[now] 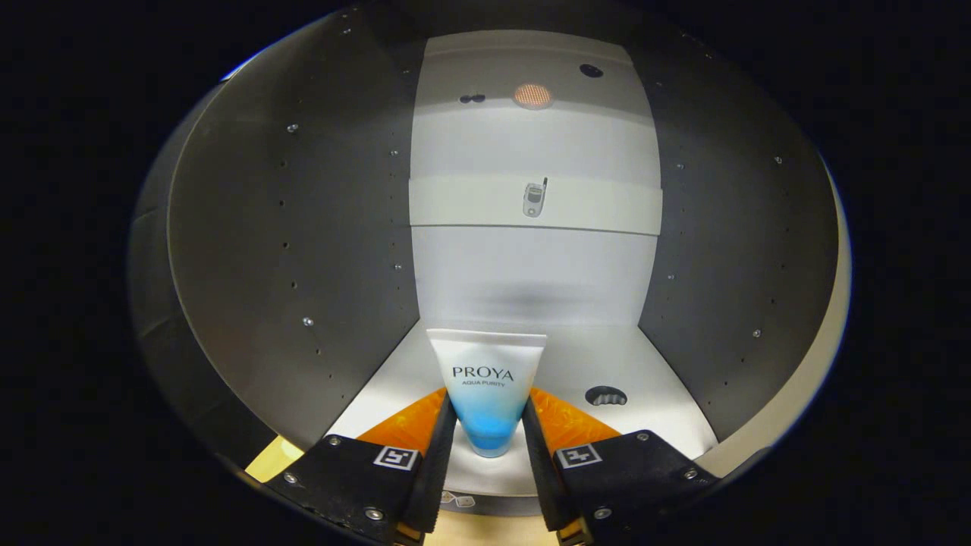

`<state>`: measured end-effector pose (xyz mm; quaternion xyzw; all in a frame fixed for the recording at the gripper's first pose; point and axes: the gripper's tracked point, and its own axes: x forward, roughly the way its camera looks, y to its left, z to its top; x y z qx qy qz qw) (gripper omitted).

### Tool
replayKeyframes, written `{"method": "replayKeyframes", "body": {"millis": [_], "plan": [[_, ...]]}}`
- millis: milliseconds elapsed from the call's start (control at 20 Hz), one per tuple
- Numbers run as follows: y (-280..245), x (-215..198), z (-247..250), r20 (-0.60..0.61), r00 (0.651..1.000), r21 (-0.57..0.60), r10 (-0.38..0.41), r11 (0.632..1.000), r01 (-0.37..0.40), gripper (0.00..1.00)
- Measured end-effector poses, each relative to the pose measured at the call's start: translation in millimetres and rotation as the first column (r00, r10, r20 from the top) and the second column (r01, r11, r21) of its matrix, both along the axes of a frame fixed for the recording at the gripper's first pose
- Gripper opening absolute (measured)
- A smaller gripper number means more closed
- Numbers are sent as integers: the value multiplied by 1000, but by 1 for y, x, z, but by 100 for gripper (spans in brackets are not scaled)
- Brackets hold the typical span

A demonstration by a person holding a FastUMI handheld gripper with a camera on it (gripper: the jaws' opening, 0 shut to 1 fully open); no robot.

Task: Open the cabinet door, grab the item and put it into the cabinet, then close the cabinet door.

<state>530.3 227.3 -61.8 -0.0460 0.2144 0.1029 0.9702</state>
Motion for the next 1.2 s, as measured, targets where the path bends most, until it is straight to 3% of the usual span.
{"method": "replayKeyframes", "body": {"millis": [250, 600, 1200], "plan": [[-1, -1, 1, 25, 1000, -3, -4, 1000, 4, 55], [-11, -18, 27, 100, 994, 1, -40, 999, 40, 93], [-33, -135, 85, 275, 959, 70, -65, 996, 47, 94]]}}
